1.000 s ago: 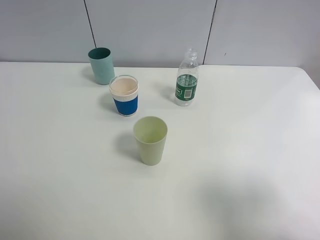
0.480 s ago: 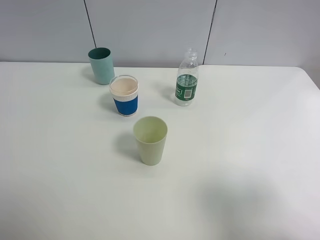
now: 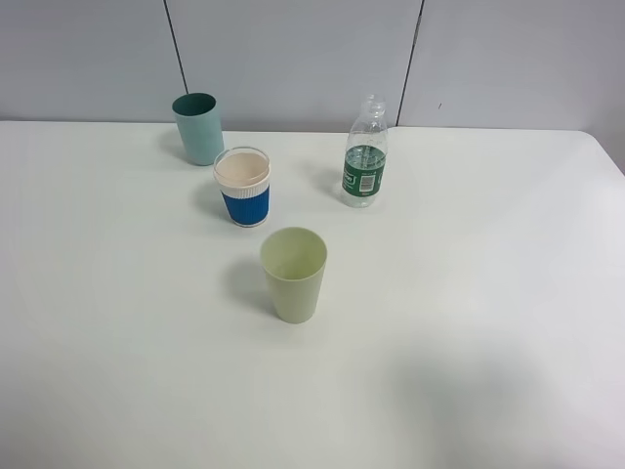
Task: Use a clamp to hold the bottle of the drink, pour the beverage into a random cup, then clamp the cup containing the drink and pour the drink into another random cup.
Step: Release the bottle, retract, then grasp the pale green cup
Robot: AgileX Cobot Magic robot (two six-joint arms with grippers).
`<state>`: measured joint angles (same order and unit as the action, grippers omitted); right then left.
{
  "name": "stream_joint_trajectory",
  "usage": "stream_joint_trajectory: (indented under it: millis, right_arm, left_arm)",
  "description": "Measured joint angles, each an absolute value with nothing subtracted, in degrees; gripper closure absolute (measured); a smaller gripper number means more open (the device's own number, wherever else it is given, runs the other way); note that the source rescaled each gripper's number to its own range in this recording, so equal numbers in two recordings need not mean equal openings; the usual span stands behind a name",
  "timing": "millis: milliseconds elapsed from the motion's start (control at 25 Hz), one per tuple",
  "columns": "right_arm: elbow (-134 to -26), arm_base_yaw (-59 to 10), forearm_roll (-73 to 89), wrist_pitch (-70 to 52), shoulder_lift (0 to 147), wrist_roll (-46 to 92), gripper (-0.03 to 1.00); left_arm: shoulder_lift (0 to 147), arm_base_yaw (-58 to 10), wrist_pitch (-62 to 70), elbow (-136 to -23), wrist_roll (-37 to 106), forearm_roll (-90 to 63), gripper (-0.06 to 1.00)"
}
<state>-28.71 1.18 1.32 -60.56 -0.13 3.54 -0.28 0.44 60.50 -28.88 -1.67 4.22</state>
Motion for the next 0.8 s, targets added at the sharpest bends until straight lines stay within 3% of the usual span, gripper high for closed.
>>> stream_joint_trajectory:
  millis: [520,800]
  right_arm:
    - [-28.71,1.18,1.32,-60.56,-0.13,3.54,0.03]
    - [-28.71,1.18,1.32,-60.56,-0.13,3.54,0.03]
  left_arm:
    - [6.75,0.22,58.14,-29.21,4.2,7.17,-0.06]
    - [19.54,-5.67,49.97,-29.23,4.26,10.05,-0.06]
